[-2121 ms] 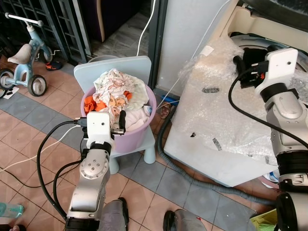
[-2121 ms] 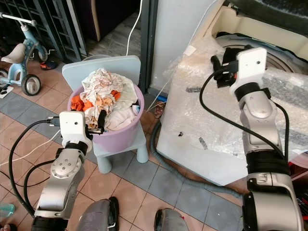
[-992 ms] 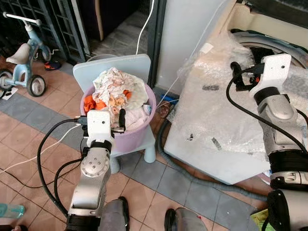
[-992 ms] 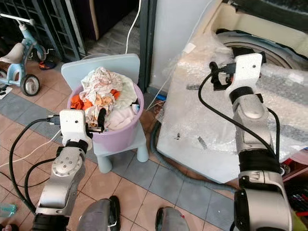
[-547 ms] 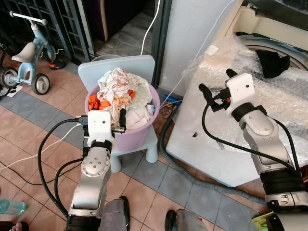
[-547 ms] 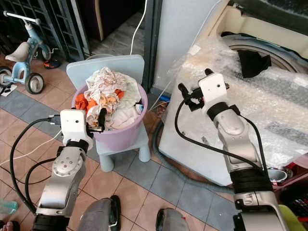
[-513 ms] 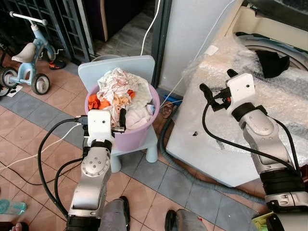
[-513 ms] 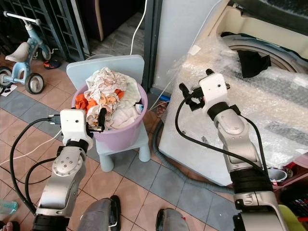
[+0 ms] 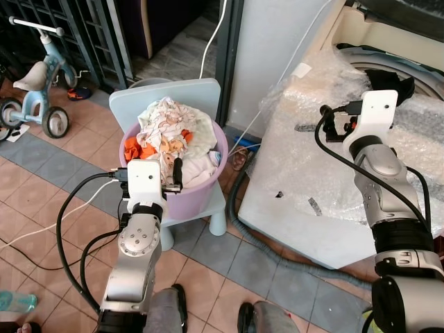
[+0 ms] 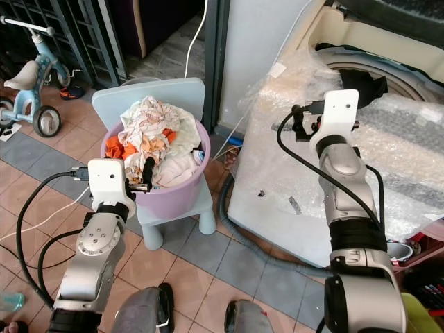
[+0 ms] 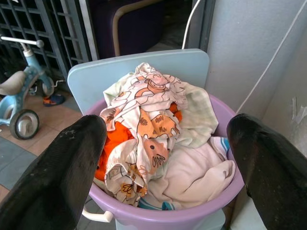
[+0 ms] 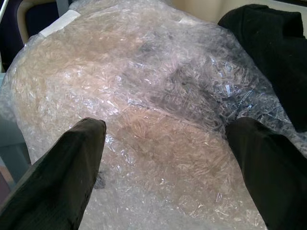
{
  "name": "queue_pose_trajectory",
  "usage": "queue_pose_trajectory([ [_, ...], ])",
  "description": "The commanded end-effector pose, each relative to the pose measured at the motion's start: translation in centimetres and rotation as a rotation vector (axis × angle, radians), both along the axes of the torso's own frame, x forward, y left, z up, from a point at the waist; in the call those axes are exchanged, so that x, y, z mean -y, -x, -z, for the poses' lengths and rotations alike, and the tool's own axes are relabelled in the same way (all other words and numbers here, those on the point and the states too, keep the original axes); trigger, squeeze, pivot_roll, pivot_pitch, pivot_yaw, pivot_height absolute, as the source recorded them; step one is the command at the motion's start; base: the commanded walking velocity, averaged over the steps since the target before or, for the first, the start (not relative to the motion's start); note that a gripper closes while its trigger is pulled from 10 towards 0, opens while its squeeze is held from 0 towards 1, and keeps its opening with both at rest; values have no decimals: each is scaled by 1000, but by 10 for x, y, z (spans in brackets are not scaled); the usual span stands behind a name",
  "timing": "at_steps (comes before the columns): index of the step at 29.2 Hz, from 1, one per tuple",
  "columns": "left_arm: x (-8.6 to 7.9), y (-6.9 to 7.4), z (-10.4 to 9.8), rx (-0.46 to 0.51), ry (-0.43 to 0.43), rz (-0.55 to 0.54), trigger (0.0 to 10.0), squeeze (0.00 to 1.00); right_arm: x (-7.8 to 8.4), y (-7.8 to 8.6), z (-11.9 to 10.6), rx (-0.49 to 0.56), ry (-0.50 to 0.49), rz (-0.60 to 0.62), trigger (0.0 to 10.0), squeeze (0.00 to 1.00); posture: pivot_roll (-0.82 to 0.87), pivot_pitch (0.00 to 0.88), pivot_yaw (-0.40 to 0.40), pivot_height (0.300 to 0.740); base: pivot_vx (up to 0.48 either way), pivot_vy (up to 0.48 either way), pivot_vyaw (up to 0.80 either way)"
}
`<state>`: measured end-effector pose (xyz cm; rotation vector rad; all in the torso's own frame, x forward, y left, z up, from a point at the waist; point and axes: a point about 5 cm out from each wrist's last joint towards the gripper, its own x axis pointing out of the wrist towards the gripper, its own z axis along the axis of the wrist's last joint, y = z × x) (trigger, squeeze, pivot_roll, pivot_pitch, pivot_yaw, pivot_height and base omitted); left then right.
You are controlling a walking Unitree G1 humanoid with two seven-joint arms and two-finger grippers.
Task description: Clothes washing
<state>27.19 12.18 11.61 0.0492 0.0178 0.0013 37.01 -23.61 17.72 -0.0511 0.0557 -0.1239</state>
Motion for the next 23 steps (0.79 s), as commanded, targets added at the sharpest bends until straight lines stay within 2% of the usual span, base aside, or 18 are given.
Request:
queue_pose_trajectory([
  [1,1,1,2,-11,-2,13,10000,0,10,-5,-13,49,-9,46,10000,1000,45,112,-56,740,0,0,0],
  [7,0,1,2,-12,-3,8,10000,0,20,-8,-37,161,11,71,10000,1000,47,111,-59,740,0,0,0],
  [10,0,1,2,-13,-3,8,10000,0,35,-7,-49,204,52,138,10000,1000,44,111,-56,740,0,0,0],
  [12,0,1,2,-13,-3,9,10000,0,37,-7,-51,211,58,150,10000,1000,44,111,-56,740,0,0,0],
  [16,0,1,2,-12,-6,9,10000,0,49,-3,-67,304,91,201,10000,1000,42,110,-53,740,0,0,0],
  [20,0,0,2,-12,-10,7,10000,0,47,-1,-75,356,144,192,10000,1000,41,111,-54,740,0,0,0],
  [21,0,0,2,-13,-10,6,10000,0,41,-1,-74,368,176,164,10000,894,40,111,-55,740,0,0,0],
  [22,0,0,2,-13,-10,5,10000,0,38,-1,-73,372,181,151,10000,894,40,111,-55,740,0,0,0],
  [23,0,0,2,-14,-10,5,10000,0,34,0,-71,370,191,130,10000,569,41,111,-55,740,0,0,0],
])
